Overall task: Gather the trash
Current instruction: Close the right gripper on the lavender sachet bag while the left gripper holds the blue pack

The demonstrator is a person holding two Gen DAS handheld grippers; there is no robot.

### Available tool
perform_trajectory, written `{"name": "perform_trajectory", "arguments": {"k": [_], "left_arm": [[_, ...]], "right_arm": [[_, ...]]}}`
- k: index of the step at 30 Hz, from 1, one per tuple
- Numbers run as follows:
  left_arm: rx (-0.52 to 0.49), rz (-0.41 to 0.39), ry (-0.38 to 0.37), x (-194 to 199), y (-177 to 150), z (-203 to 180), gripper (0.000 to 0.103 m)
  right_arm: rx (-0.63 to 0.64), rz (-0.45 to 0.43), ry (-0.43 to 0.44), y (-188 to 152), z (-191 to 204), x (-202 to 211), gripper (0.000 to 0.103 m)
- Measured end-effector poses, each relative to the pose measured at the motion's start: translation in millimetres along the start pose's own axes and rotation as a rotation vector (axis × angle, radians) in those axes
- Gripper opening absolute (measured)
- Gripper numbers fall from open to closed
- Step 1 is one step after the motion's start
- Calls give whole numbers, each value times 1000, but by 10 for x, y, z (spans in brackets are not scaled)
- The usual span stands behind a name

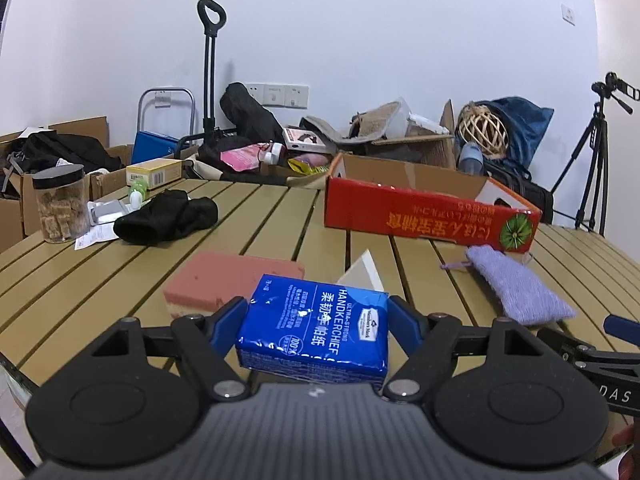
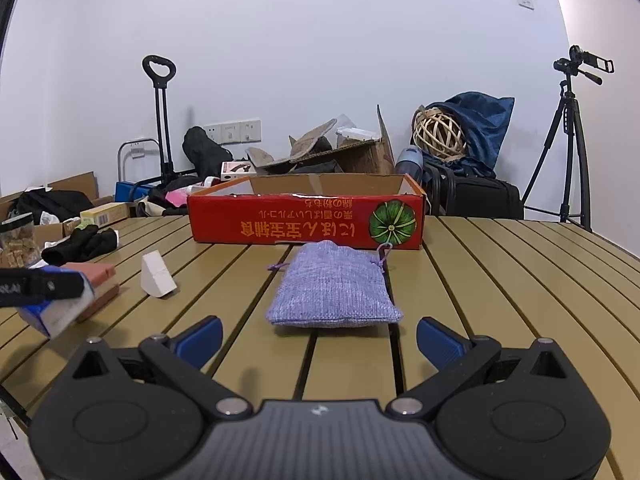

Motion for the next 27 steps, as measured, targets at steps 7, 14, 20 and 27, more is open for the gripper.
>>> {"name": "perform_trajectory", "arguments": {"k": [7, 14, 20, 27], "left_arm": [[28, -10, 3, -43, 63, 76, 77], [41, -16, 16, -85, 94, 143, 77], [58, -12, 25, -129, 112, 206, 77], [72, -5, 34, -181, 129, 260, 77]], "right_arm": [[-35, 58, -18, 162, -35, -205, 103], [-26, 134, -66, 309, 14, -548, 103], [-67, 197, -88, 394, -36, -812, 103], [-112, 254, -81, 400, -72, -972, 103]]}}
Point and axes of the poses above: each gripper's, at about its wrist camera, not at the fingertips, and x roughly against the way its jaws point, z to its left, y to its top, the point moved 3 cm from there along -x, roughly the way its jaws point, and after that the axes turned 8 degrees about -x, right-handed, at the moved point
